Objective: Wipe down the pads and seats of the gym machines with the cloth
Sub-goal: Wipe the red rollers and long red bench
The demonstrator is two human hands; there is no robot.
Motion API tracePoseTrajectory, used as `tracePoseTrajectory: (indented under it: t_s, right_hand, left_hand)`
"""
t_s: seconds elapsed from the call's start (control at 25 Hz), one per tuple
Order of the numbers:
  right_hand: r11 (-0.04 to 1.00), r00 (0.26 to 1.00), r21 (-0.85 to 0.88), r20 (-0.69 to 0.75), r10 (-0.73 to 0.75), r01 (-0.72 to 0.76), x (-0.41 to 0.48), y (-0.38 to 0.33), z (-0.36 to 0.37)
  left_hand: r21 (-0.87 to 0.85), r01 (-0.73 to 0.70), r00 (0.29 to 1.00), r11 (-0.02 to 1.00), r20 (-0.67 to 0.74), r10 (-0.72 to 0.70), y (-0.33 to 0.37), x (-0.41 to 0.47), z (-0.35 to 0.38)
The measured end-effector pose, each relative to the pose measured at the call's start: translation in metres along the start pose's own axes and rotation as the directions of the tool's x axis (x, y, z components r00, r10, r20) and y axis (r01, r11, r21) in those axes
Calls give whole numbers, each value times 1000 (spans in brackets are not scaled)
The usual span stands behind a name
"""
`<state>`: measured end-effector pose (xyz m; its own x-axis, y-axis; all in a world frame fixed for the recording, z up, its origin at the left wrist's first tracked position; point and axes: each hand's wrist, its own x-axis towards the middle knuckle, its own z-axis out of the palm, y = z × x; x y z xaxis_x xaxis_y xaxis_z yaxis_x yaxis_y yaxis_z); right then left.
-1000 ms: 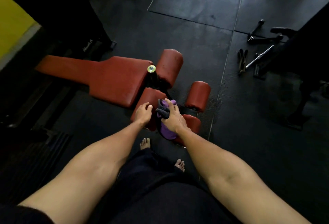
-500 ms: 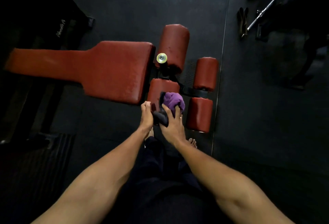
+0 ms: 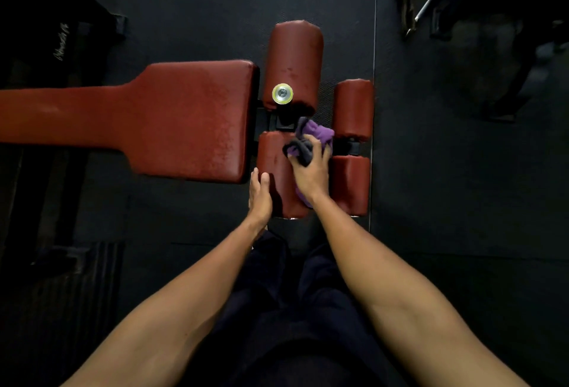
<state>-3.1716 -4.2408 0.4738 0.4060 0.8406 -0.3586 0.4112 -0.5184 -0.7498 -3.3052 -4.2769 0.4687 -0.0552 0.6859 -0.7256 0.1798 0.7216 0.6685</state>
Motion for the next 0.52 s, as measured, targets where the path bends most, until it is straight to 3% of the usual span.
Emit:
tracePoseTrajectory:
  t_s: [0.08,0.16,0.2,0.36,0.44,0.52]
  right_hand:
    - [959,975,177,19,223,-223,3,15,-3]
    - [882,903,192,87,421,-430,-14,34,-6]
    - [875,891,166,90,445,-454,-29,39,-6]
    - [997,997,-35,-8,75,-75,-90,28,2]
    - [972,993,-214,87,-79,96,-77,8,10]
    - [916,974,-346,167,-152,202,-43,-13,14]
  left_hand:
    - [-14,8,1000,1000,12,-7,-9,9,-1]
    - [-80,23,999,997,37,-20,-14,16,-2]
    - [-115,42,998,992,55,-36,-20,22,-3]
    - [-230,136,990,964,67,-124,-94,83,13]
    - [-270,147,989,952,44,-140,-110,101,14]
    - [-283,169,985,944,21,-170,-68,63,8]
